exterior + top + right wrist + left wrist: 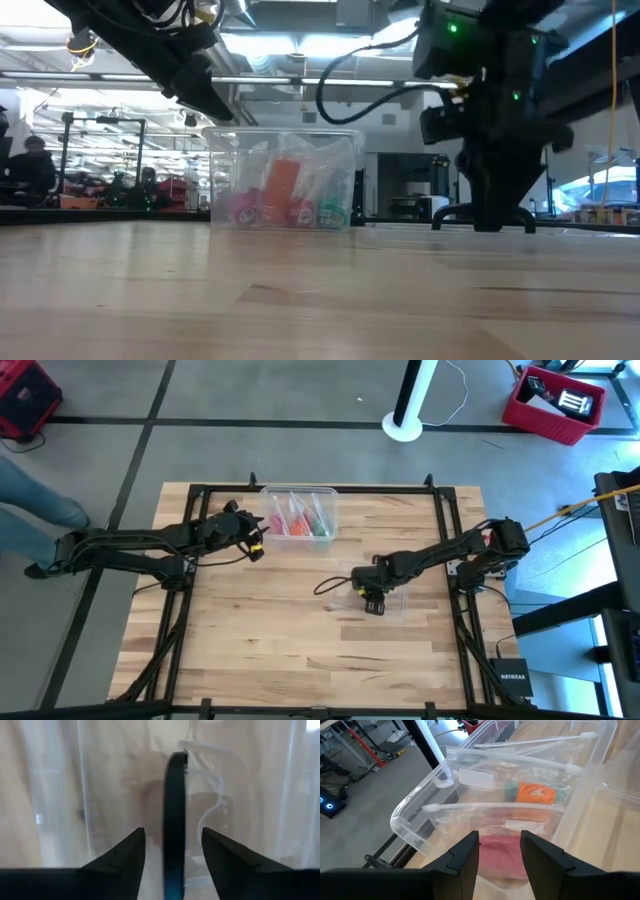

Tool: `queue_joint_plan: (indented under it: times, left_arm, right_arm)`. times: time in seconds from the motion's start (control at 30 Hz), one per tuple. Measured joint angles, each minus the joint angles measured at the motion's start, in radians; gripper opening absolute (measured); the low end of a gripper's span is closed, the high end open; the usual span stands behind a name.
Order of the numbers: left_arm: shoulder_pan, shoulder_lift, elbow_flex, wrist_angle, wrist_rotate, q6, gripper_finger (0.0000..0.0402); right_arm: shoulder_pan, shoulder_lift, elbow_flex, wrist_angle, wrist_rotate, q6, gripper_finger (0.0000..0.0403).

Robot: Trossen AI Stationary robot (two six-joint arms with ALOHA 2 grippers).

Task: Roll bandage
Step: Close the transparent bin

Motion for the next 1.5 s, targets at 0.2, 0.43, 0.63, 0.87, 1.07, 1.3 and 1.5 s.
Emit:
queue_joint_plan:
  times: [0.2,0.43,0.63,0.87,1.07,1.3,1.5]
  left_arm:
    - [0.000,0.000,0.000,0.003,0.000,0.001,0.0137]
    - [0.000,0.000,0.000,0.010,0.000,0.067,0.0137]
    - [0.000,0.000,0.000,0.006,-0.001,0.043,0.0137]
    - [-0.001,0.000,0.000,0.000,0.000,-0.005,0.0137]
    - [-0.034,-0.049,0.074,-0.011,0.000,0.004,0.0137]
    - [-0.033,-0.152,0.107,-0.043,-0.021,0.057,0.0137]
    - [-0.021,-0.213,0.107,-0.151,-0.056,0.004,0.0137]
  right_arm:
    - [0.000,0.000,-0.012,0.029,0.071,-0.058,0.0102]
    - [0.014,-0.027,-0.009,-0.019,0.166,-0.145,0.0034]
    - [0.056,-0.109,0.112,-0.250,0.094,-0.197,0.0034]
    - [0.113,-0.191,0.361,-0.424,0.269,-0.221,0.0034]
    - [0.090,-0.196,0.455,-0.311,0.394,-0.287,0.0034]
    - [-0.104,-0.102,0.452,0.123,0.420,-0.500,0.0034]
    - [-0.256,0.038,0.491,0.313,0.280,-0.697,0.0034]
